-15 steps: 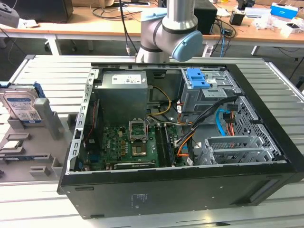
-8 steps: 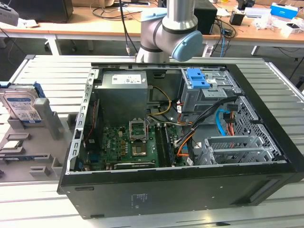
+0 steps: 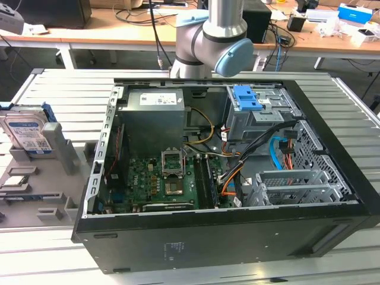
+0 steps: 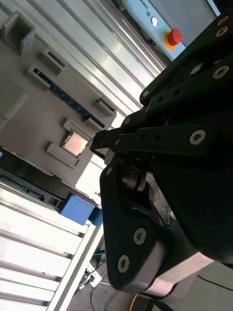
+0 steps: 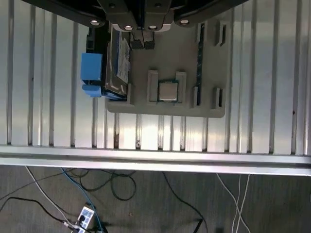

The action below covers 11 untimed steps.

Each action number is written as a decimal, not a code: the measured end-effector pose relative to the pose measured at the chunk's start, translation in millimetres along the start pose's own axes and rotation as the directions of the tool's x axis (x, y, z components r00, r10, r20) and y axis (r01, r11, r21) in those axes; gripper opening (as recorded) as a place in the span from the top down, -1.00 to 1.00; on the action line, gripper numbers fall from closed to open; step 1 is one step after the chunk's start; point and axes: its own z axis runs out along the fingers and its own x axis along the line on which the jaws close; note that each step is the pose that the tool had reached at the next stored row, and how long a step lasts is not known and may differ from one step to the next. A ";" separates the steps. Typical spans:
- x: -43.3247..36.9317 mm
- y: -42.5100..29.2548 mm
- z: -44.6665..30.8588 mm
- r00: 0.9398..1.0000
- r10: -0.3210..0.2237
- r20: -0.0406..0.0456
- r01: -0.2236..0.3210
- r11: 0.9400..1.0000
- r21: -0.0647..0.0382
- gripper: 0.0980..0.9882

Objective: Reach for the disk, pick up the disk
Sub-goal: 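Pick up the disk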

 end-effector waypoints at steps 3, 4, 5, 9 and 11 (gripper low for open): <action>0.0 0.0 0.0 0.998 0.055 0.002 -0.055 0.998 0.000 0.98; 0.0 0.0 0.0 0.997 0.078 0.003 -0.078 0.997 0.000 0.98; 0.0 0.0 0.0 0.995 0.097 0.004 -0.097 0.995 0.000 0.98; 0.0 0.0 0.0 0.995 0.096 0.004 -0.096 0.995 0.000 0.98; 0.0 0.0 0.0 0.995 0.096 0.004 -0.096 0.995 0.000 0.98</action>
